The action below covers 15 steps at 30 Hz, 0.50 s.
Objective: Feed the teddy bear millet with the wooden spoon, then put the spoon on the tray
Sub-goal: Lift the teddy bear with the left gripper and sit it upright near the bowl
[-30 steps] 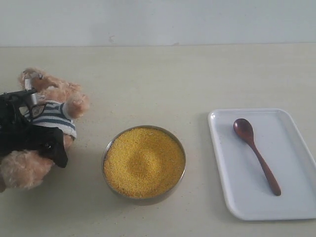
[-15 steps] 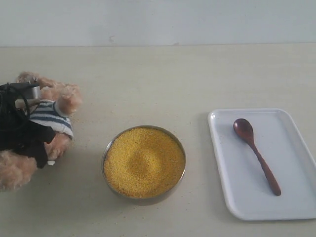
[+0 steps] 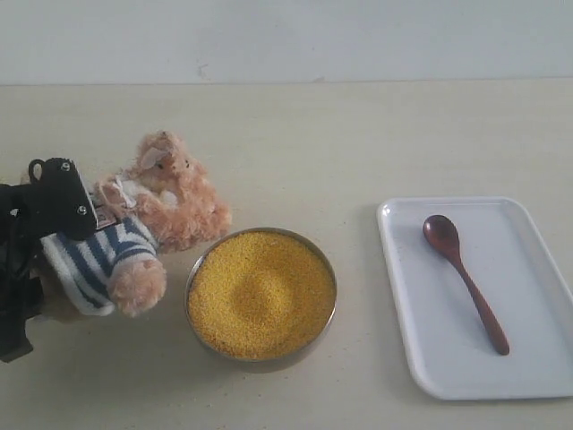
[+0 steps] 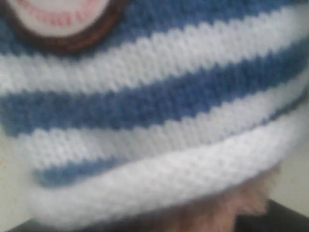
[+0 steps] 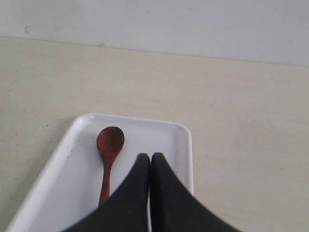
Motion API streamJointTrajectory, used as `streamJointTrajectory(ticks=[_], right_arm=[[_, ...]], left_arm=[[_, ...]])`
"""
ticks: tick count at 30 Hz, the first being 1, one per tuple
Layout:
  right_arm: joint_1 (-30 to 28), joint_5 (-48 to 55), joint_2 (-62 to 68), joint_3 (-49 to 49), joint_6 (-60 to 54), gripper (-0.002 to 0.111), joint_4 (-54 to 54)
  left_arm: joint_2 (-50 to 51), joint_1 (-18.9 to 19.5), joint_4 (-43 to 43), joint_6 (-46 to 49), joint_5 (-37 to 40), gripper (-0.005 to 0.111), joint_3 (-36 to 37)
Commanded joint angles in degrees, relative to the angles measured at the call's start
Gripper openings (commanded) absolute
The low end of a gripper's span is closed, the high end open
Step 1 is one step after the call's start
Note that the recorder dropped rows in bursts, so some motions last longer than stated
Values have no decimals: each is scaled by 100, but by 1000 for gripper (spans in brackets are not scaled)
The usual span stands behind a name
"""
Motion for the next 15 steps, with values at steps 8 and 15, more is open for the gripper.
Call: streamJointTrajectory(ticks=[8,15], right_arm=[[-2,-23,-28,-3,-19,0,-10],[-2,-23,-28,-3,-19,0,-10]], left_arm=[[-68,-34,183,129,-485,4,329],[175,-34,183,163,-274,4,336]])
